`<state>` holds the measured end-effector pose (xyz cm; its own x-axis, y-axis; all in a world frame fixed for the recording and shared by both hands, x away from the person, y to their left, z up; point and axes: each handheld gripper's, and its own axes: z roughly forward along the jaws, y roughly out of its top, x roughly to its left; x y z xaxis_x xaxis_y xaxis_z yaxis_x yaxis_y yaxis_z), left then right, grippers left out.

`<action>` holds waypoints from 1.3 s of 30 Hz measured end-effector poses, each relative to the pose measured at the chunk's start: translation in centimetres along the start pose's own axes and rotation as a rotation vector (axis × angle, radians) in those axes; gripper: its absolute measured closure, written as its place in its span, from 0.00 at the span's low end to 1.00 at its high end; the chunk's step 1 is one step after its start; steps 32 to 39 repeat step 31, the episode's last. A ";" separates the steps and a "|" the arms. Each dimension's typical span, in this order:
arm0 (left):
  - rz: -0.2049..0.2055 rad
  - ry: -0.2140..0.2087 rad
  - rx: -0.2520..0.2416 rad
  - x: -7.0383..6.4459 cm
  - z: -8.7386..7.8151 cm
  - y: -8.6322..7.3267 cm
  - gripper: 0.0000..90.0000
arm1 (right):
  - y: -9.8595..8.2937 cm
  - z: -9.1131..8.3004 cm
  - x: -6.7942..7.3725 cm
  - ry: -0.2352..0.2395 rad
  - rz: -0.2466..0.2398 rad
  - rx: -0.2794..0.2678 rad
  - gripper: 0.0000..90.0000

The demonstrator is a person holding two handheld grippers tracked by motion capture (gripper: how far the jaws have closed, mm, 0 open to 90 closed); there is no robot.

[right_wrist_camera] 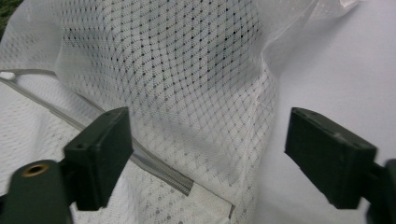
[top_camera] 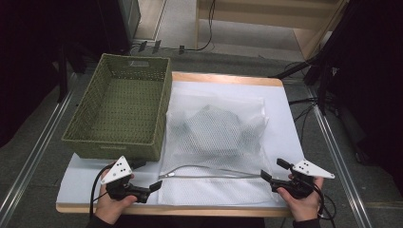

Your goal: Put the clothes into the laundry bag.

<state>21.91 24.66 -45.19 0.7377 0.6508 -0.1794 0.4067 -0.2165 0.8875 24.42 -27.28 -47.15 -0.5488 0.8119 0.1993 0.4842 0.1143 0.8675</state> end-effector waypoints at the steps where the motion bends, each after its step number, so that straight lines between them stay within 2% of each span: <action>1: 0.003 -0.006 -0.008 0.1 -0.2 0.0 0.03 | 0.0 -0.1 -0.1 0.006 -0.004 -0.007 0.13; 2: 0.012 -0.001 -0.010 0.4 -0.5 -0.1 0.03 | 0.0 -0.2 -0.1 0.008 -0.004 -0.011 0.10; 6: -0.007 -0.008 -0.022 1.4 -1.4 -0.3 0.00 | 0.1 -0.5 -0.3 0.038 0.000 -0.026 0.00; 8: -0.012 -0.020 -0.036 1.9 -1.9 -0.4 0.00 | 0.1 -0.6 -0.4 0.042 0.001 -0.030 0.00; 11: 0.008 -0.023 -0.051 2.4 -2.6 -0.5 0.00 | 0.0 -0.6 -0.6 0.035 0.002 -0.031 0.00; 15: 0.021 -0.003 -0.062 2.8 -3.4 -0.5 0.00 | -0.1 -0.6 -0.8 0.027 0.008 -0.028 0.00; 17: 0.015 -0.013 -0.076 3.0 -3.7 -0.5 0.00 | -0.1 -0.7 -0.9 0.025 0.006 -0.032 0.00; 18: 0.011 -0.004 -0.076 3.1 -3.8 -0.6 0.00 | -0.1 -0.8 -0.9 0.027 0.004 -0.035 0.00; 26: 0.000 0.007 -0.059 3.4 -3.6 -0.7 0.00 | 0.0 -0.7 -0.7 0.029 -0.007 -0.028 0.00; 31: -0.001 -0.006 -0.041 3.5 -3.2 -0.8 0.00 | 0.3 -0.7 -0.2 0.031 -0.020 -0.029 0.00; 39: -0.001 -0.006 -0.041 3.5 -3.2 -0.8 0.00 | 0.3 -0.7 -0.2 0.031 -0.020 -0.029 0.00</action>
